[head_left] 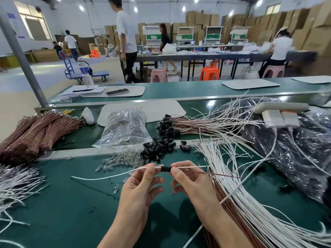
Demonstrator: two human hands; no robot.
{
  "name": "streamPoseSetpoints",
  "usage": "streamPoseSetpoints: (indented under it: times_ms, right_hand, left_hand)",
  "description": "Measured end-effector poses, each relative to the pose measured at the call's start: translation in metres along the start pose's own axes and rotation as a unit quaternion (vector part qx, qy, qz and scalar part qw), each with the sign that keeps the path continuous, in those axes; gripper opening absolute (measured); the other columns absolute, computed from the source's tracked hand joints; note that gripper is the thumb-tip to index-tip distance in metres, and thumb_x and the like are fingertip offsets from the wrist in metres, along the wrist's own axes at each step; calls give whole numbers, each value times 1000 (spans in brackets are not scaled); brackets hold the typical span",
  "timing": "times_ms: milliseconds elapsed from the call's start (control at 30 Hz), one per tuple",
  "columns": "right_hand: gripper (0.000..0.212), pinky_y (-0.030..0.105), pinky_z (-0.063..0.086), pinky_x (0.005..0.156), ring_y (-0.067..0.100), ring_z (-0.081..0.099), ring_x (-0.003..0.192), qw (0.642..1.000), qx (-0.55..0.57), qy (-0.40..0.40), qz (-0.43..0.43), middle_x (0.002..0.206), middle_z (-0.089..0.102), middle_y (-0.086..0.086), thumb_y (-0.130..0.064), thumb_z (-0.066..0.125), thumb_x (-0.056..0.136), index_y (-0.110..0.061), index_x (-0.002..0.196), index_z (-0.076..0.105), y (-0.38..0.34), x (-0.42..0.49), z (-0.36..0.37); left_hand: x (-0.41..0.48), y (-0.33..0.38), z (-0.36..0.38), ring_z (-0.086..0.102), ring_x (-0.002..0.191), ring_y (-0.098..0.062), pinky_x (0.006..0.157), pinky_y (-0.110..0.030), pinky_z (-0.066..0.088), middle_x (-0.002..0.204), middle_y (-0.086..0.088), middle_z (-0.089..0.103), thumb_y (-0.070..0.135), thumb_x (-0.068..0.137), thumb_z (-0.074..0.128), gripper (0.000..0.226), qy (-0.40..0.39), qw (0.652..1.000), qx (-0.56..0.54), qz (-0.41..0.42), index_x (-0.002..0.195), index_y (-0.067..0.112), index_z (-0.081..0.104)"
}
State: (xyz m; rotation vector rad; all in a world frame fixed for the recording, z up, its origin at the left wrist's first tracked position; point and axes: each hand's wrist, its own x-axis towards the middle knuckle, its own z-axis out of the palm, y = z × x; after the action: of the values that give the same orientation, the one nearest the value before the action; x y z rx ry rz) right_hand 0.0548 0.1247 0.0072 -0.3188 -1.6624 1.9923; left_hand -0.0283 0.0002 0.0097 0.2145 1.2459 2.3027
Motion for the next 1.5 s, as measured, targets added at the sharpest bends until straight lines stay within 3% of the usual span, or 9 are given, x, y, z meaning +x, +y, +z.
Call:
streamPoseSetpoints:
  times_ms: [133,267,400,633,900,1033,1233,1367,1500]
  right_hand:
    - [6,27,56,61,15,68,69,1000,-25,3,-8,83,74,4,-21,72,89,-26,90,76,0,0,2]
    - [10,24,54,60,13,69,69,998,-62,-1,-20,83,76,5,-18,73,91,-26,86,74,3,-2,7]
    - [13,24,54,60,14,69,70,998,-63,3,-21,82,76,5,-15,74,91,-25,83,74,1,-3,9]
    - [2,24,54,61,12,67,69,998,-52,1,-21,80,75,1,-23,76,90,-23,88,76,1,-3,10]
    - [21,26,54,61,16,64,68,997,39,65,-4,76,69,7,-38,80,77,-19,86,77,-7,4,-6]
    - [16,23,55,56,10,63,62,985,130,116,5,77,70,1,-36,80,69,-22,78,78,-16,7,-17]
    - [8,21,54,53,8,63,61,970,178,163,0,80,70,-3,-27,73,80,-20,83,70,-21,10,-30]
    - [9,21,55,54,7,63,62,966,189,177,-2,80,69,-5,-26,72,83,-20,87,68,-21,11,-35]
    - [6,20,55,54,5,64,62,957,206,204,-3,79,70,-7,-23,69,89,-22,84,70,-23,10,-39]
  left_hand:
    - [-3,0,6,71,65,-15,52,-24,57,94,-11,77,26,76,71,11,-15,1000,-7,-7,75,19,79]
    - [-5,-2,11,73,71,-20,57,-29,60,103,-17,76,22,80,66,12,-12,999,-48,-22,82,12,71]
    - [-6,-1,13,73,69,-20,54,-27,59,102,-18,76,21,81,66,13,-1,997,-73,-29,75,12,74]
    - [0,-1,8,72,64,-14,58,-20,59,96,-16,77,21,80,66,21,28,995,-98,-24,91,3,68]
    - [15,11,-9,71,64,-10,57,-16,57,87,-8,77,23,79,67,26,93,983,-159,-12,94,2,67]
    - [21,16,-20,71,65,-8,57,-15,57,84,-6,77,23,79,67,24,119,976,-179,-8,92,4,67]
    - [24,21,-29,72,68,-8,59,-15,56,85,-5,77,24,77,71,18,138,972,-192,-7,72,8,78]
    - [24,21,-31,71,66,-8,59,-15,56,83,-4,77,24,79,70,22,142,971,-191,-3,90,5,69]
    - [26,23,-34,71,65,-8,59,-15,56,81,-3,76,24,82,69,22,150,970,-189,-2,93,5,67]
